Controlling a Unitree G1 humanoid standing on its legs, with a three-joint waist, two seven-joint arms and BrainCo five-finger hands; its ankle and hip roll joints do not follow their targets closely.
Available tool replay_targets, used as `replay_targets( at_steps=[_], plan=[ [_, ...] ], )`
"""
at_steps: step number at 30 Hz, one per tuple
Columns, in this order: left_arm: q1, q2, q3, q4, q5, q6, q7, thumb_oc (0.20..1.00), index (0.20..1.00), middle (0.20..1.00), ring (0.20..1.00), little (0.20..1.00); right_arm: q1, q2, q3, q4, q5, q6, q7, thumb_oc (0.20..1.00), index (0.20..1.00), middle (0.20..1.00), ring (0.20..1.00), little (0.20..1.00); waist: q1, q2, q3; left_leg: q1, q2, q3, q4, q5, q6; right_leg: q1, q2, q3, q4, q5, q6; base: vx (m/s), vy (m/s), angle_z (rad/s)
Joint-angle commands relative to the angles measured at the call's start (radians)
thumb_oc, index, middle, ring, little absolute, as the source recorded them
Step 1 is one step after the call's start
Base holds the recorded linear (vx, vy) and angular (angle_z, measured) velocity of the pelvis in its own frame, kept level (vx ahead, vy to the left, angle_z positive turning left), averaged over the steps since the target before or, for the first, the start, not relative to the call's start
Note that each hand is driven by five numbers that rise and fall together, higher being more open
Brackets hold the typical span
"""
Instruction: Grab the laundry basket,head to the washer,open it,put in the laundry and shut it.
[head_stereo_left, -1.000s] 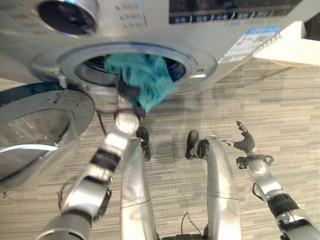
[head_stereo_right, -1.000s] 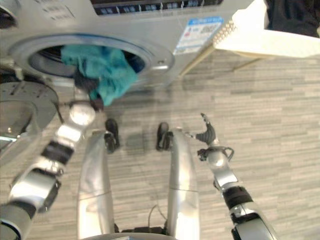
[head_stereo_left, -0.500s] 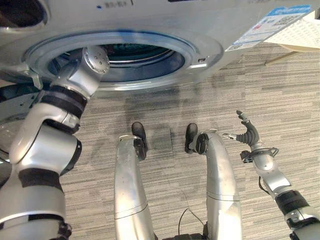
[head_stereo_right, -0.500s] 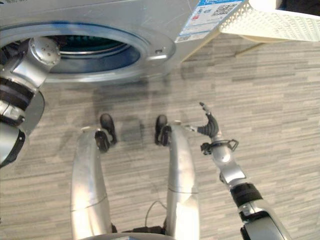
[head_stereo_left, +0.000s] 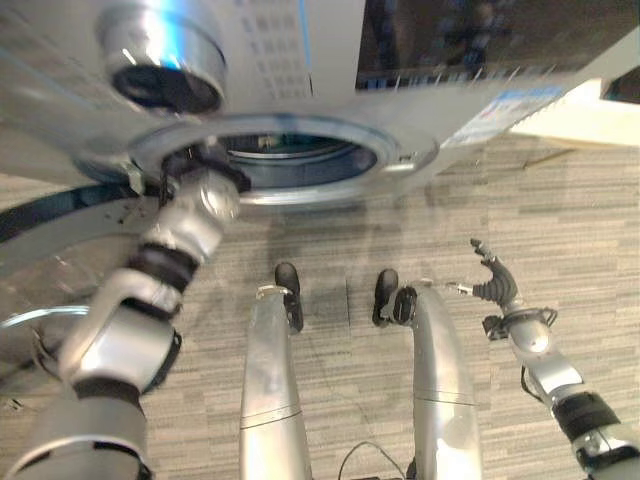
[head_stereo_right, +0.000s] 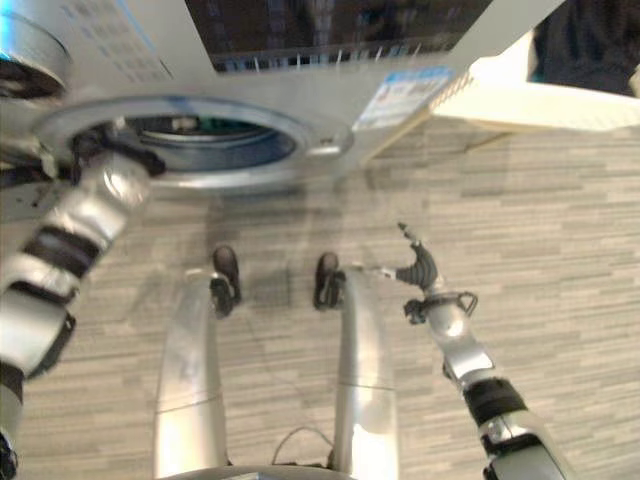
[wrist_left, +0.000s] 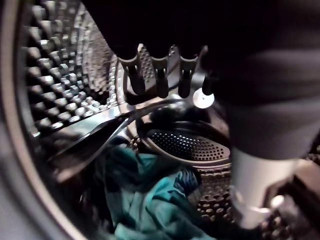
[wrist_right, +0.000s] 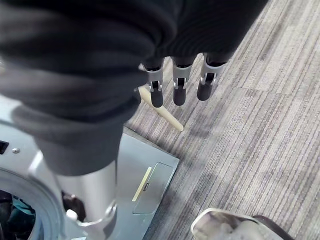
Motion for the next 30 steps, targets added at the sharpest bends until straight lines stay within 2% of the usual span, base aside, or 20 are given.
replay_targets(
  at_steps=[1, 2, 3, 4, 6, 7, 9, 10, 11, 13, 15, 17, 19, 21, 22, 24, 26, 27, 29, 30],
  plan=[
    [0.056, -0.03, 0.002, 0.011, -0.099, -0.058, 0.007, 1.0, 1.0, 1.0, 1.0, 1.0, 0.068, 0.013, 0.029, 0.005, 0.001, 0.014, -0.025, 1.0, 1.0, 1.0, 1.0, 1.0, 0.002, 0.012, -0.086, 0.087, 0.004, -0.004, -0.075, -0.008, 0.009, 0.147, 0.006, 0.042, -0.167, 0.031, 0.059, -0.02, 0.006, 0.04],
    [0.208, -0.064, 0.052, -0.049, -0.111, -0.067, -0.014, 1.0, 1.0, 1.0, 1.0, 1.0, 0.072, 0.027, 0.013, 0.037, -0.019, 0.039, -0.027, 1.0, 1.0, 1.0, 1.0, 1.0, 0.016, 0.012, -0.09, 0.183, 0.006, 0.007, -0.161, 0.008, 0.008, 0.228, 0.011, 0.032, -0.243, 0.053, 0.072, -0.01, 0.015, 0.08],
    [0.282, -0.09, 0.08, -0.058, -0.144, -0.069, -0.032, 1.0, 1.0, 1.0, 1.0, 1.0, 0.077, 0.032, 0.009, 0.046, -0.021, 0.052, -0.025, 1.0, 1.0, 1.0, 1.0, 1.0, 0.019, 0.011, -0.09, 0.242, 0.003, 0.013, -0.21, 0.018, 0.009, 0.281, 0.015, 0.029, -0.286, 0.065, 0.076, 0.0, 0.015, 0.04],
    [0.287, -0.09, 0.083, -0.061, -0.144, -0.069, -0.033, 1.0, 1.0, 1.0, 1.0, 1.0, 0.079, 0.031, 0.011, 0.045, -0.021, 0.052, -0.025, 1.0, 1.0, 1.0, 1.0, 1.0, 0.018, 0.011, -0.087, 0.252, 0.003, 0.015, -0.217, 0.02, 0.009, 0.291, 0.015, 0.029, -0.293, 0.068, 0.076, 0.0, 0.022, -0.04],
    [0.416, -0.126, 0.126, -0.095, -0.182, -0.081, -0.072, 1.0, 1.0, 1.0, 1.0, 1.0, 0.093, 0.037, -0.006, 0.067, -0.036, 0.073, -0.017, 1.0, 1.0, 1.0, 1.0, 1.0, 0.025, 0.012, -0.083, 0.369, -0.004, 0.026, -0.309, 0.039, 0.008, 0.399, 0.022, 0.022, -0.381, 0.096, 0.087, 0.05, 0.024, -0.07],
    [0.517, -0.15, 0.15, -0.102, -0.209, -0.09, -0.108, 1.0, 1.0, 1.0, 1.0, 1.0, 0.107, 0.043, -0.017, 0.089, -0.042, 0.082, -0.012, 1.0, 1.0, 1.0, 1.0, 1.0, 0.028, 0.013, -0.079, 0.489, -0.01, 0.039, -0.41, 0.059, 0.006, 0.511, 0.028, 0.019, -0.471, 0.123, 0.098, 0.11, 0.025, -0.06],
    [0.614, -0.177, 0.17, -0.113, -0.237, -0.092, -0.139, 1.0, 1.0, 1.0, 1.0, 1.0, 0.132, 0.052, -0.03, 0.098, -0.046, 0.09, 0.002, 1.0, 1.0, 1.0, 1.0, 1.0, 0.03, 0.015, -0.081, 0.599, -0.016, 0.049, -0.491, 0.076, 0.002, 0.616, 0.032, 0.019, -0.561, 0.152, 0.111, 0.16, 0.013, -0.13],
    [0.682, -0.199, 0.188, -0.095, -0.263, -0.095, -0.163, 1.0, 1.0, 1.0, 1.0, 1.0, 0.151, 0.066, -0.042, 0.116, -0.039, 0.092, 0.009, 1.0, 1.0, 1.0, 1.0, 1.0, 0.028, 0.014, -0.078, 0.716, -0.023, 0.059, -0.584, 0.101, -0.004, 0.731, 0.039, 0.018, -0.658, 0.185, 0.12, 0.12, -0.002, -0.21],
    [0.706, -0.207, 0.188, -0.077, -0.27, -0.095, -0.179, 1.0, 1.0, 1.0, 1.0, 1.0, 0.157, 0.074, -0.047, 0.127, -0.035, 0.094, 0.013, 1.0, 1.0, 1.0, 1.0, 1.0, 0.029, 0.015, -0.078, 0.764, -0.022, 0.076, -0.642, 0.148, 0.0, 0.777, 0.04, 0.01, -0.718, 0.227, 0.118, 0.14, -0.008, -0.21],
    [0.766, -0.238, 0.202, -0.018, -0.311, -0.092, -0.214, 1.0, 1.0, 1.0, 1.0, 1.0, 0.179, 0.093, -0.055, 0.172, -0.03, 0.095, 0.025, 1.0, 1.0, 1.0, 1.0, 1.0, 0.024, 0.018, -0.095, 0.922, -0.025, 0.092, -0.774, 0.181, -0.006, 0.923, 0.053, 0.018, -0.849, 0.274, 0.135, 0.18, -0.01, -0.18],
    [0.777, -0.242, 0.2, 0.0, -0.306, -0.093, -0.22, 1.0, 1.0, 1.0, 1.0, 1.0, 0.184, 0.096, -0.058, 0.181, -0.029, 0.096, 0.024, 1.0, 1.0, 1.0, 1.0, 1.0, 0.021, 0.02, -0.102, 0.965, -0.026, 0.098, -0.807, 0.19, -0.007, 0.963, 0.057, 0.022, -0.887, 0.287, 0.139, 0.16, 0.005, -0.23],
    [0.823, -0.254, 0.198, 0.04, -0.281, -0.087, -0.245, 1.0, 1.0, 1.0, 1.0, 1.0, 0.202, 0.11, -0.071, 0.226, -0.024, 0.097, 0.034, 1.0, 1.0, 1.0, 1.0, 1.0, 0.019, 0.02, -0.142, 1.083, -0.04, 0.091, -0.903, 0.21, -0.015, 1.073, 0.074, 0.047, -1.016, 0.33, 0.153, 0.29, 0.049, -0.23],
    [0.841, -0.261, 0.183, 0.048, -0.27, -0.087, -0.257, 1.0, 1.0, 1.0, 1.0, 1.0, 0.213, 0.11, -0.08, 0.238, -0.015, 0.093, 0.038, 1.0, 1.0, 1.0, 1.0, 1.0, 0.019, 0.019, -0.163, 1.14, -0.068, 0.041, -0.935, 0.203, -0.021, 1.131, 0.074, 0.064, -1.073, 0.344, 0.159, 0.2, 0.056, -0.43],
    [0.857, -0.269, 0.164, 0.047, -0.254, -0.084, -0.277, 1.0, 1.0, 1.0, 1.0, 1.0, 0.224, 0.112, -0.088, 0.25, -0.01, 0.091, 0.045, 1.0, 1.0, 1.0, 1.0, 1.0, 0.005, 0.023, -0.197, 1.186, -0.08, 0.029, -0.981, 0.195, -0.018, 1.172, 0.072, 0.072, -1.123, 0.363, 0.166, 0.16, 0.055, -0.58],
    [0.858, -0.27, 0.163, 0.047, -0.254, -0.084, -0.277, 1.0, 1.0, 1.0, 1.0, 1.0, 0.225, 0.112, -0.088, 0.25, -0.01, 0.091, 0.045, 1.0, 1.0, 1.0, 1.0, 1.0, 0.007, 0.023, -0.194, 1.192, -0.08, 0.03, -0.986, 0.196, -0.018, 1.178, 0.072, 0.073, -1.126, 0.364, 0.166, 0.25, 0.125, -0.31],
    [0.866, -0.279, 0.142, 0.051, -0.227, -0.08, -0.303, 1.0, 1.0, 1.0, 1.0, 1.0, 0.241, 0.122, -0.105, 0.263, -0.005, 0.097, 0.053, 1.0, 1.0, 1.0, 1.0, 1.0, -0.016, 0.03, -0.229, 1.257, -0.087, 0.1, -1.03, 0.188, -0.014, 1.21, 0.063, 0.106, -1.172, 0.393, 0.183, 0.16, 0.137, -0.07],
    [0.868, -0.277, 0.138, 0.044, -0.222, -0.079, -0.309, 1.0, 1.0, 1.0, 1.0, 1.0, 0.247, 0.124, -0.108, 0.259, -0.004, 0.1, 0.057, 1.0, 1.0, 1.0, 1.0, 1.0, -0.017, 0.032, -0.231, 1.277, -0.088, 0.124, -1.044, 0.187, -0.012, 1.21, 0.067, 0.126, -1.176, 0.401, 0.188, 0.03, 0.078, -0.63],
    [0.865, -0.274, 0.125, 0.03, -0.206, -0.085, -0.314, 1.0, 1.0, 1.0, 1.0, 1.0, 0.251, 0.128, -0.101, 0.253, -0.003, 0.105, 0.06, 1.0, 1.0, 1.0, 1.0, 1.0, -0.025, 0.034, -0.23, 1.3, -0.088, 0.174, -1.058, 0.178, -0.008, 1.191, 0.078, 0.174, -1.173, 0.418, 0.205, -0.04, 0.079, -0.9],
    [0.863, -0.272, 0.124, 0.02, -0.205, -0.087, -0.314, 1.0, 1.0, 1.0, 1.0, 1.0, 0.251, 0.132, -0.093, 0.252, -0.007, 0.107, 0.063, 1.0, 1.0, 1.0, 1.0, 1.0, -0.025, 0.033, -0.227, 1.306, -0.086, 0.204, -1.059, 0.174, -0.005, 1.173, 0.085, 0.195, -1.165, 0.429, 0.214, -0.07, 0.043, -0.92],
    [0.853, -0.27, 0.121, 0.011, -0.197, -0.09, -0.309, 1.0, 1.0, 1.0, 1.0, 1.0, 0.238, 0.138, -0.079, 0.253, -0.014, 0.107, 0.067, 1.0, 1.0, 1.0, 1.0, 1.0, -0.02, 0.038, -0.213, 1.32, -0.072, 0.271, -1.06, 0.162, -0.003, 1.148, 0.084, 0.184, -1.15, 0.442, 0.228, -0.08, -0.013, -1.2]
  ],
)
